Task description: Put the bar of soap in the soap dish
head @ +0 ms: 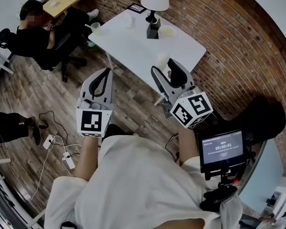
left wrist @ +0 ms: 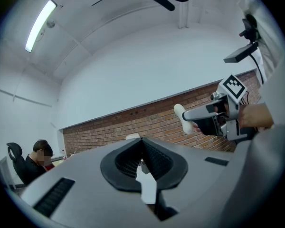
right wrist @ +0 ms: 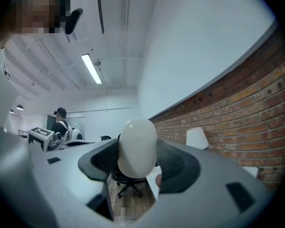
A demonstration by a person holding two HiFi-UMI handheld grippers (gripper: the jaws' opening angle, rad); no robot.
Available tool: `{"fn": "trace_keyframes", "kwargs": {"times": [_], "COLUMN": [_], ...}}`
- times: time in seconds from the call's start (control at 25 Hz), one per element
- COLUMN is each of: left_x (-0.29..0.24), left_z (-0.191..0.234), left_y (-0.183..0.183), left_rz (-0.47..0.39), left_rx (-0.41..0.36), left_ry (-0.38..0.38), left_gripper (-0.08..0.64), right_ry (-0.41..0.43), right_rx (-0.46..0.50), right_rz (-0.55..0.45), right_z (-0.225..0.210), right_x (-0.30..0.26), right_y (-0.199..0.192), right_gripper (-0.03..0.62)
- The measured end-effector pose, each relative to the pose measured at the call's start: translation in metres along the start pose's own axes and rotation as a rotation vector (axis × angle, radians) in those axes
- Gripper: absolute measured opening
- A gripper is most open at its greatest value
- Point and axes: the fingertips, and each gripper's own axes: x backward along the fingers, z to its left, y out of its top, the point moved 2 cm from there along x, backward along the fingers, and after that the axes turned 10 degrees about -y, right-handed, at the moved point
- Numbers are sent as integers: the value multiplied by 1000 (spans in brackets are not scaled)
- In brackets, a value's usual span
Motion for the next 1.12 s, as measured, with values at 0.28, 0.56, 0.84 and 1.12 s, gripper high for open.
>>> {"fn": "trace_keyframes", "kwargs": {"times": [0.28, 0.56, 0.84, 1.12], "left_x": [-11, -19, -36, -68], "left_z": [-7, -8, 8, 30], "left_y": [2, -2, -13, -25], "left_rz": [7, 9, 2, -4], "left_rx": [2, 11, 14, 27], "left_ry": [8, -4, -8, -30], "left_gripper": [2, 2, 2, 2], "right_ry": [12, 9, -2, -17], "right_rx": [3, 12, 19, 23], "right_rz": [20, 31, 48, 60], "right_z": [-14, -19, -29, -45], "right_x": [2, -1, -20, -55], "right_y": [-2, -5, -13, -17], "right_gripper": [250, 250, 250, 250]}}
